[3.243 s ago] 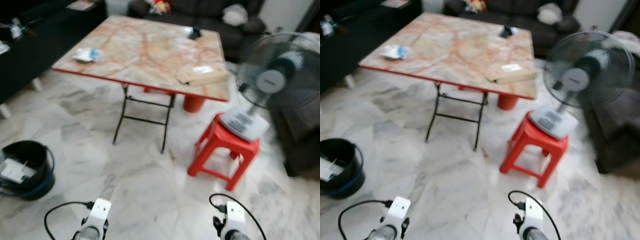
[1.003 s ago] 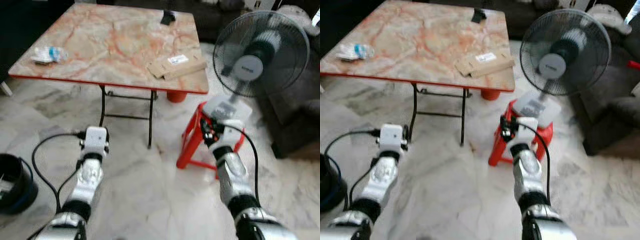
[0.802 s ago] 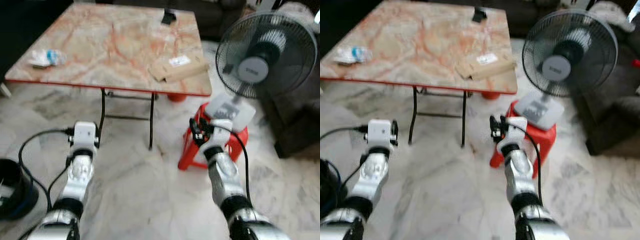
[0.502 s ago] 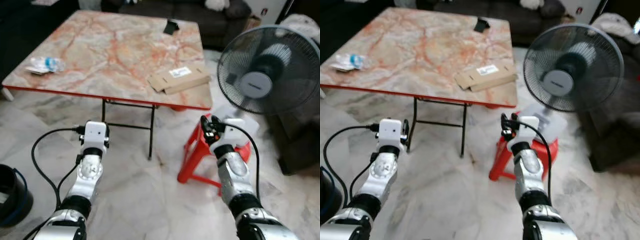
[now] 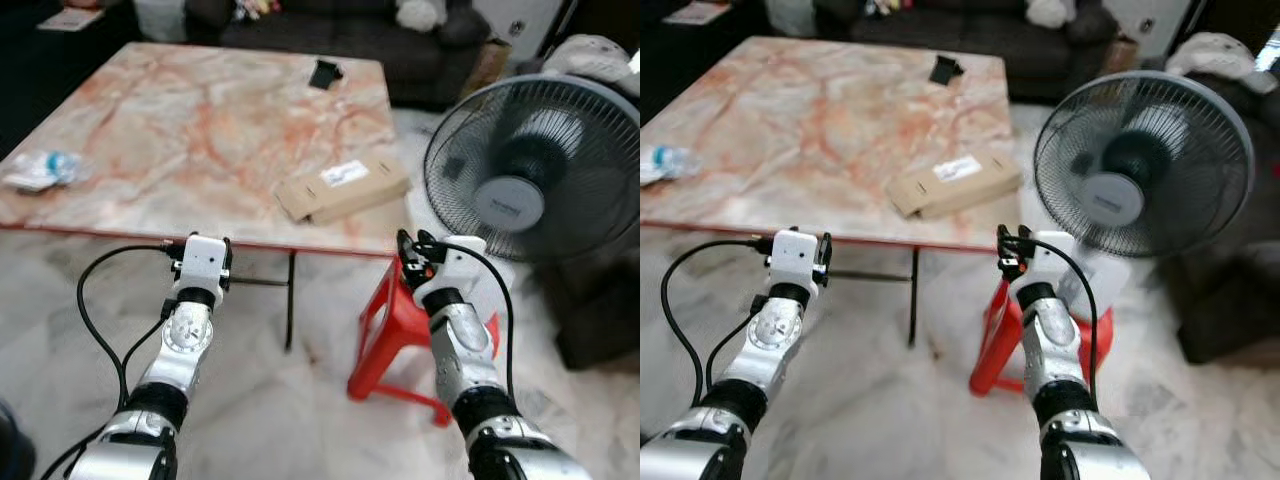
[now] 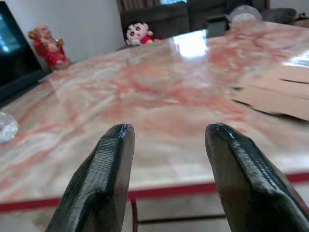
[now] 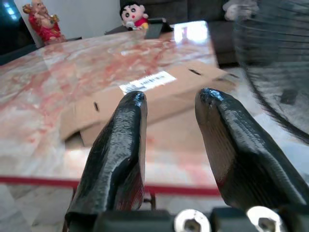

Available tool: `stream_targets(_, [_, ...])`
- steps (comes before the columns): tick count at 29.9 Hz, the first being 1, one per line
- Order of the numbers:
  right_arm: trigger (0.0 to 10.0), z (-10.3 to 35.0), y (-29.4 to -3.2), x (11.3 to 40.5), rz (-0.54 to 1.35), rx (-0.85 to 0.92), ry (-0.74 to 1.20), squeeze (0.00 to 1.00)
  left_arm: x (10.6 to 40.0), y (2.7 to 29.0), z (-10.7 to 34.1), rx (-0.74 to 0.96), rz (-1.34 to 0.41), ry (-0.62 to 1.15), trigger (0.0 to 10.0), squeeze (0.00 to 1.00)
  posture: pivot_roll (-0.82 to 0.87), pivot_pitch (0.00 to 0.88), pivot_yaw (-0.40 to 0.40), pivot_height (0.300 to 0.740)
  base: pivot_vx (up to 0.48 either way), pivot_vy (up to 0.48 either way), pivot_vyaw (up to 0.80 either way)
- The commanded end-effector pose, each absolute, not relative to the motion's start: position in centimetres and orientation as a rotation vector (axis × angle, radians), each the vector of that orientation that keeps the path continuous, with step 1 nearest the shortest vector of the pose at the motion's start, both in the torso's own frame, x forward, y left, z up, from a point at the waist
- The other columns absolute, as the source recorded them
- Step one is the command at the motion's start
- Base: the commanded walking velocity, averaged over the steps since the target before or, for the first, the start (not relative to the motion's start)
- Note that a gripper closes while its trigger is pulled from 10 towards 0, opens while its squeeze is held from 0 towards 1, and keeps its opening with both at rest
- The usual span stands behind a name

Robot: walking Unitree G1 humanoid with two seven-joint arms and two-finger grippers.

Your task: Picking trash to rubbish bin

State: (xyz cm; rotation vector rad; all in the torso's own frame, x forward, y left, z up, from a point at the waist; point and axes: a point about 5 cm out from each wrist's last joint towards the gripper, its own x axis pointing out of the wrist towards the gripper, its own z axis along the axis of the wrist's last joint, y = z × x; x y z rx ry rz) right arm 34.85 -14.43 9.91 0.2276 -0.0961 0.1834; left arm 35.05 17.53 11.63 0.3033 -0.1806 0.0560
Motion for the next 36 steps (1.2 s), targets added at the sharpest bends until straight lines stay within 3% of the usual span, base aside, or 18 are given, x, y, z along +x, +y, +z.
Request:
stream_targets(1, [10.0,10.3,-13.5,35.0,0.208,0.236,-0.104,0.0,35.0,18.4,11.7,0.328,0.068,-0.174,10.0,0.0,0.07,0.083,-0.075,0.74,0.431,0.0,0.0])
stream_targets(23, [10.0,10.6,-12.6,35.1,0.247,0.243,-0.106,0.0,35.2,17.7,12.4,0.309,0.034,-0.197,10.0,0.0,0.07,0.114,-0.082,0.74,0.41,0.0,0.0])
stream_targets(36, [10.0,10.5,-12.4,35.0,0.26,0.243,-0.101,0.0,35.9,15.1,13.6,0.302,-0.169,-0.211,10.0,0.0,0.07,0.118,-0.084,0.74,0.0,0.0,0.0])
